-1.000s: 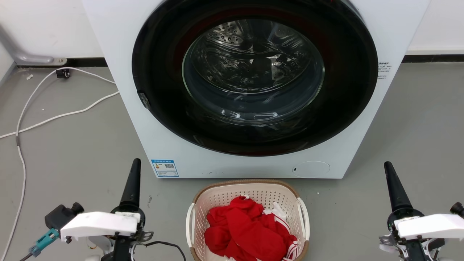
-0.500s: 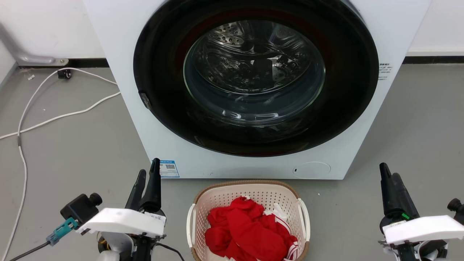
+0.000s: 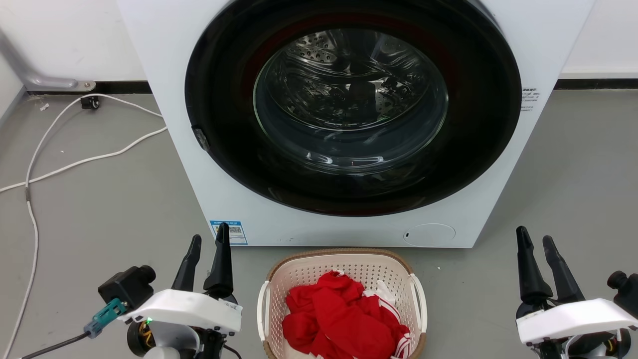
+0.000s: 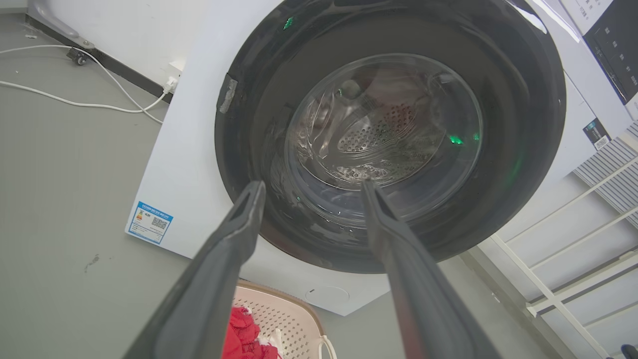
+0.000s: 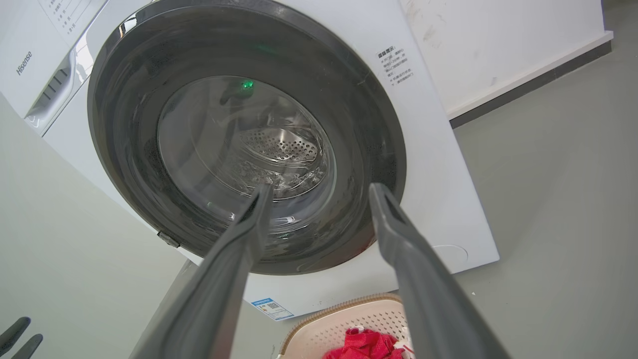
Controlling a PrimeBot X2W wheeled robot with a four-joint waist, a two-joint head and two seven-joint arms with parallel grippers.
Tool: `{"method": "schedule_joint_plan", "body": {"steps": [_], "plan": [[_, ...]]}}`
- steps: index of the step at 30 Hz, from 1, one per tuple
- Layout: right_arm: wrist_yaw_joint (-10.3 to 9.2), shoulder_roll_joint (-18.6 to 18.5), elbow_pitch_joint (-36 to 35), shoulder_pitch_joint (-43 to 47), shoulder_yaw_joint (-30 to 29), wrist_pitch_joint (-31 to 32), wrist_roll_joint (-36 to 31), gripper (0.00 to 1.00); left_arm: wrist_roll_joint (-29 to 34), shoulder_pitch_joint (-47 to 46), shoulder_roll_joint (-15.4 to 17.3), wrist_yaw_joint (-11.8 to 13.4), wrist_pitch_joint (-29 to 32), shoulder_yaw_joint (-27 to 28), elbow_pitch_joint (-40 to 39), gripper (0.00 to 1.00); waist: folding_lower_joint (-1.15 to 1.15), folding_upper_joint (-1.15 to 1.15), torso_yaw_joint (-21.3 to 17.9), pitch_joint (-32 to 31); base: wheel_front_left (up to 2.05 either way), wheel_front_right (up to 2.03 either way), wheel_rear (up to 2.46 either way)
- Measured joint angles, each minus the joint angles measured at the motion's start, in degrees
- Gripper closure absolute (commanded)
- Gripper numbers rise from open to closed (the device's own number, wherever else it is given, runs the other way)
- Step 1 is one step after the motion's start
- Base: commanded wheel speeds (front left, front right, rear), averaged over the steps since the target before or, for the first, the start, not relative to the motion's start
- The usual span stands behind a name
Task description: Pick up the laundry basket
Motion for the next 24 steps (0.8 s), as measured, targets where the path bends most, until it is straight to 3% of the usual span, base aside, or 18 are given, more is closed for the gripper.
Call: {"method": "schedule_joint_plan", "body": {"steps": [24], "plan": [[0.0, 0.04, -2.79, 1.48, 0.44, -1.32, -16.84, 0.0, 16.36, 0.01, -0.01, 1.92, -3.46, -1.96, 0.53, 0.0, 0.0, 0.0, 0.28, -0.27, 0.0, 0.0, 0.0]]}}
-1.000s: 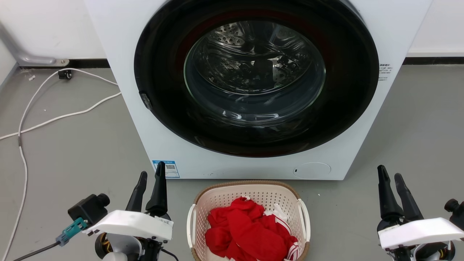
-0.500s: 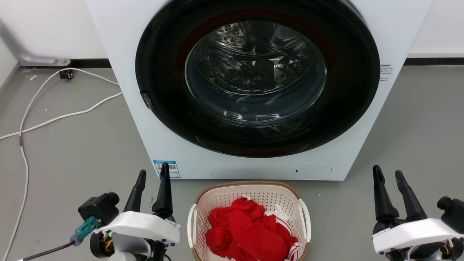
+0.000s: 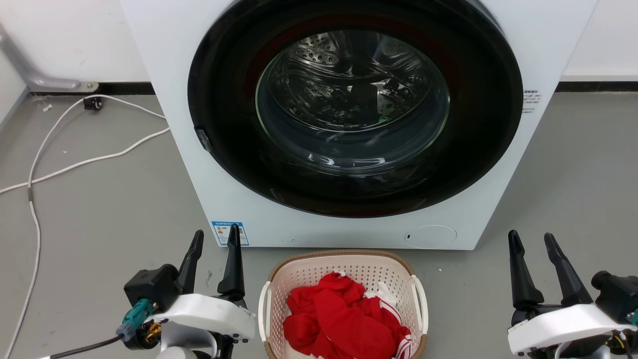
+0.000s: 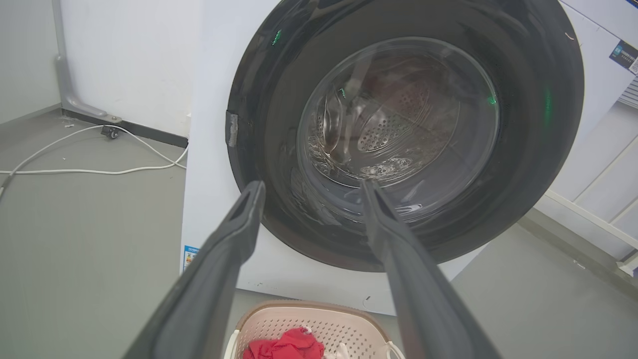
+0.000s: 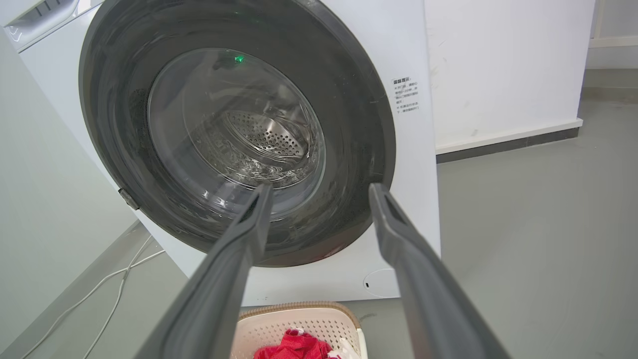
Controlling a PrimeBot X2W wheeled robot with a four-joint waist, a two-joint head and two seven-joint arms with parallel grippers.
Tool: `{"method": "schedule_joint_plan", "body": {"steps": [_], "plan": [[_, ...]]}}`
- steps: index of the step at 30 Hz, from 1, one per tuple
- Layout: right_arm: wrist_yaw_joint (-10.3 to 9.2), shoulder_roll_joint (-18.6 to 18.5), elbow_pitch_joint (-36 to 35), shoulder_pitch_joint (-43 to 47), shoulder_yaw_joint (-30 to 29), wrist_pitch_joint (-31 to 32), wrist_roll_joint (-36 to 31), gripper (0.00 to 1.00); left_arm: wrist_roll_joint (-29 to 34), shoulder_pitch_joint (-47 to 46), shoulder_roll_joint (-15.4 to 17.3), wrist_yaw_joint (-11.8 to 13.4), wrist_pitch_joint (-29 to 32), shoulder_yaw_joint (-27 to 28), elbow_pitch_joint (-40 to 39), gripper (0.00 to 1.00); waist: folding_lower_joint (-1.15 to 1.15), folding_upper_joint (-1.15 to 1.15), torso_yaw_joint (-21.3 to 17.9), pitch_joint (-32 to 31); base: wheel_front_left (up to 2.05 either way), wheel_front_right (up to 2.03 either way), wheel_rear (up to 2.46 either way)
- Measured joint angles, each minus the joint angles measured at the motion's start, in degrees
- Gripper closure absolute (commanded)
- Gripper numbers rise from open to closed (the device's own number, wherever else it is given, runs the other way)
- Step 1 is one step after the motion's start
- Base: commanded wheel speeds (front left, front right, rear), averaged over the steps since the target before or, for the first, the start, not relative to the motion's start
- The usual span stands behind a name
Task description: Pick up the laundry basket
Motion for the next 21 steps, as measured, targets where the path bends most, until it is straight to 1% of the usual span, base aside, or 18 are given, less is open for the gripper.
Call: {"method": "schedule_joint_plan", "body": {"steps": [13, 21], "plan": [[0.01, 0.03, -1.49, 1.03, -0.14, -0.1, -7.11, 0.0, 6.72, 0.01, -0.01, 0.58, -1.71, -0.97, 0.63, 0.0, 0.0, 0.0, 0.1, -0.36, 0.0, 0.0, 0.0], [0.01, 0.05, -2.32, 1.36, -0.23, 0.07, -10.43, 0.0, 9.73, 0.1, -0.01, 1.13, -2.57, -1.29, 1.05, 0.0, 0.0, 0.0, 0.18, -0.39, 0.0, 0.0, 0.0]]}}
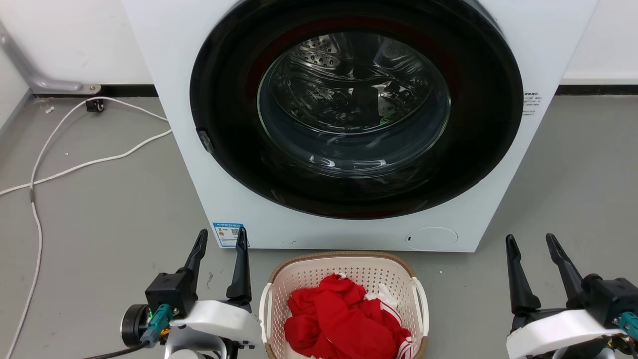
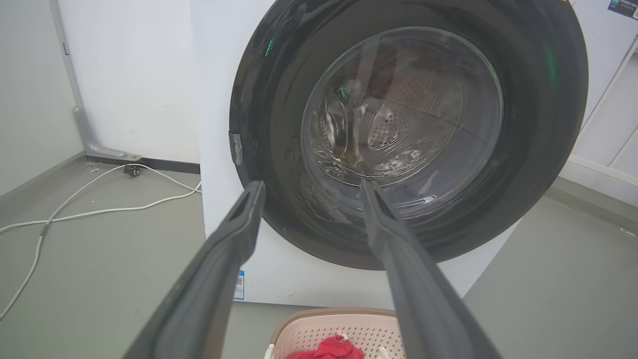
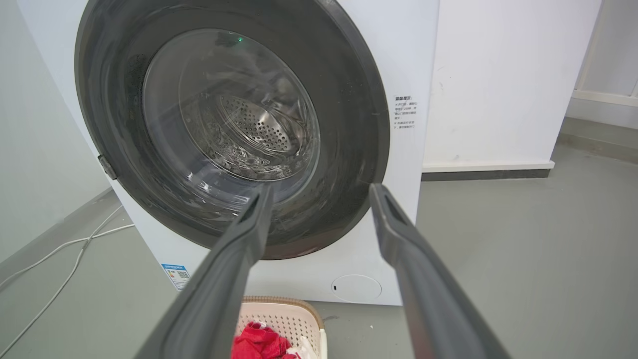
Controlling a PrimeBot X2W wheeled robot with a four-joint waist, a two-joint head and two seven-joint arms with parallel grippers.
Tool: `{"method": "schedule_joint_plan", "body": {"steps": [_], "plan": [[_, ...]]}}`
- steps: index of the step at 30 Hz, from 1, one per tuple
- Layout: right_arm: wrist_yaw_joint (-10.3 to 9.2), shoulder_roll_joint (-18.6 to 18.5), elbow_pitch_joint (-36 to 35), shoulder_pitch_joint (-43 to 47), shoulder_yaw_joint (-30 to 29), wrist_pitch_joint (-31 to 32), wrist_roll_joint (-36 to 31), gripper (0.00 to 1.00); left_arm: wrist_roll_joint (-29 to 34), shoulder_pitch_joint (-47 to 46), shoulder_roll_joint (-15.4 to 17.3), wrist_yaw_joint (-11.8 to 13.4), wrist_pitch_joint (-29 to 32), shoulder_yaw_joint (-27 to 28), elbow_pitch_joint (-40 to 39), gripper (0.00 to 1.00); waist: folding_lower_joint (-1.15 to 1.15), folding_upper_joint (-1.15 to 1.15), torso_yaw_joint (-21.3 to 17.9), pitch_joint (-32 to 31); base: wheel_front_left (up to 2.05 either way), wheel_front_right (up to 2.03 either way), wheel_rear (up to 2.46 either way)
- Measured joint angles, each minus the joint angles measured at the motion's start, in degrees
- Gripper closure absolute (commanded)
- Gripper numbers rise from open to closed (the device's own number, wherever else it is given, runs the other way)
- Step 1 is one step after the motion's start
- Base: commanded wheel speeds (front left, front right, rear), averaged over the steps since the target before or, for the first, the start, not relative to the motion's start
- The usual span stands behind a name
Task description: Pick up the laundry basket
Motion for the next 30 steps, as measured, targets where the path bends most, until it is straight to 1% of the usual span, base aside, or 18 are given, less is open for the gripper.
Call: {"method": "schedule_joint_plan", "body": {"steps": [21, 30], "plan": [[0.01, 0.04, -1.23, 1.27, 0.32, -0.43, -7.42, 0.0, 7.6, 0.12, -0.03, 1.14, -2.21, -0.55, 0.86, 0.0, 0.0, 0.0, -0.03, -0.3, 0.0, 0.0, 0.0], [0.01, 0.05, -0.96, 1.7, 0.34, -0.27, -7.11, 0.0, 7.34, 0.13, -0.03, 1.4, -2.43, -0.57, 1.08, 0.0, 0.0, 0.0, -0.1, -0.06, 0.0, 0.0, 0.0]]}}
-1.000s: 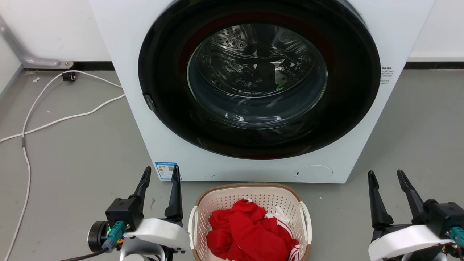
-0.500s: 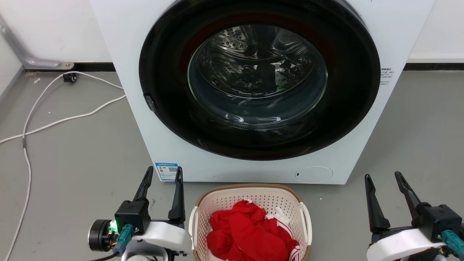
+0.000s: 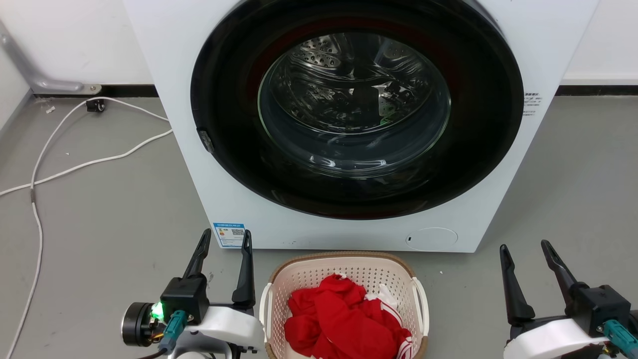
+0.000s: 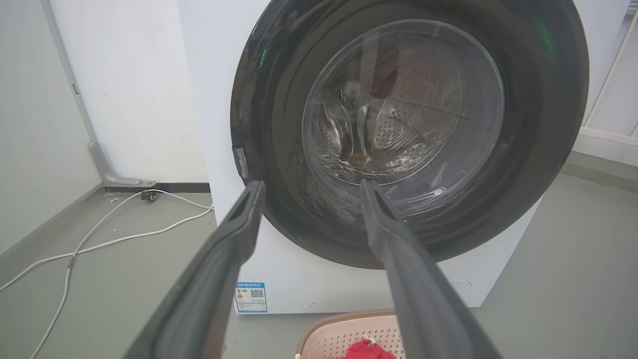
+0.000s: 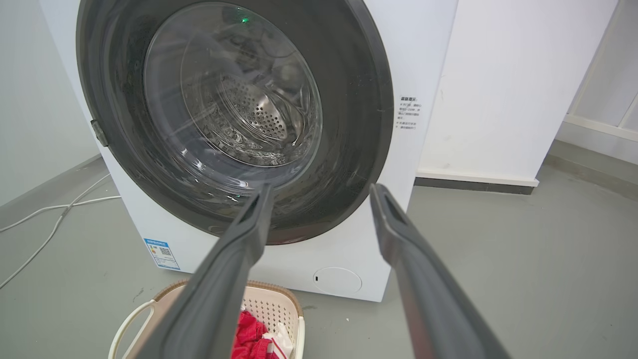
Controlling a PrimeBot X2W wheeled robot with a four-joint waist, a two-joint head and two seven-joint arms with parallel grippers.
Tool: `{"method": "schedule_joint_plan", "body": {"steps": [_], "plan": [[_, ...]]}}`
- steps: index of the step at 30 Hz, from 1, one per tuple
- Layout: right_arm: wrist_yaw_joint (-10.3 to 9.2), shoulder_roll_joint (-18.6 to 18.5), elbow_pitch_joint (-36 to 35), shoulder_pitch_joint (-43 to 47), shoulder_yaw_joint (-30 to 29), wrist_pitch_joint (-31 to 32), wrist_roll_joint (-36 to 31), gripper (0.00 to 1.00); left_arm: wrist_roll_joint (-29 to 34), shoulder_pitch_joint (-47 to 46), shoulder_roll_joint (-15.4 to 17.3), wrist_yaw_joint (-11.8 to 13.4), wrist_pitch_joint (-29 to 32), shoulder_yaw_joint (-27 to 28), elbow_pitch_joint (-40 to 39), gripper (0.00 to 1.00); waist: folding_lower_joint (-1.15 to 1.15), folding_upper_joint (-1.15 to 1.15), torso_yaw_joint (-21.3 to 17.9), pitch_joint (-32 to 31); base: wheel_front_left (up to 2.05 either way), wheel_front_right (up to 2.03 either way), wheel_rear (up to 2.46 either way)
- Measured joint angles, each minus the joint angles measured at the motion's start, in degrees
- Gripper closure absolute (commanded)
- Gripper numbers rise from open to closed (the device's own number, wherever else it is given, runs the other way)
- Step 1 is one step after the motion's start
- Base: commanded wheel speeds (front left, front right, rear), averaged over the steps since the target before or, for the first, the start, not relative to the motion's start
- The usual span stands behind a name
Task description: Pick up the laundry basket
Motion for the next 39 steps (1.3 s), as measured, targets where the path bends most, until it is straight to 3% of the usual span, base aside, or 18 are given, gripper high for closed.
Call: {"method": "schedule_joint_plan", "body": {"steps": [27, 39], "plan": [[0.0, 0.02, 3.47, -2.75, -0.48, 1.1, 0.75, 0.0, -0.52, -2.33, 0.01, 0.81, 0.0, 0.69, 2.11, 0.0, 0.0, 0.0, -0.31, 2.39, 0.0, 0.0, 0.0], [0.0, 0.05, 13.77, -12.9, 1.74, 5.64, 1.7, 0.0, -3.72, -15.05, 0.73, -2.66, 1.49, 2.67, 18.83, 0.0, 0.0, 0.0, -0.82, 12.43, 0.0, 0.0, 0.0]]}}
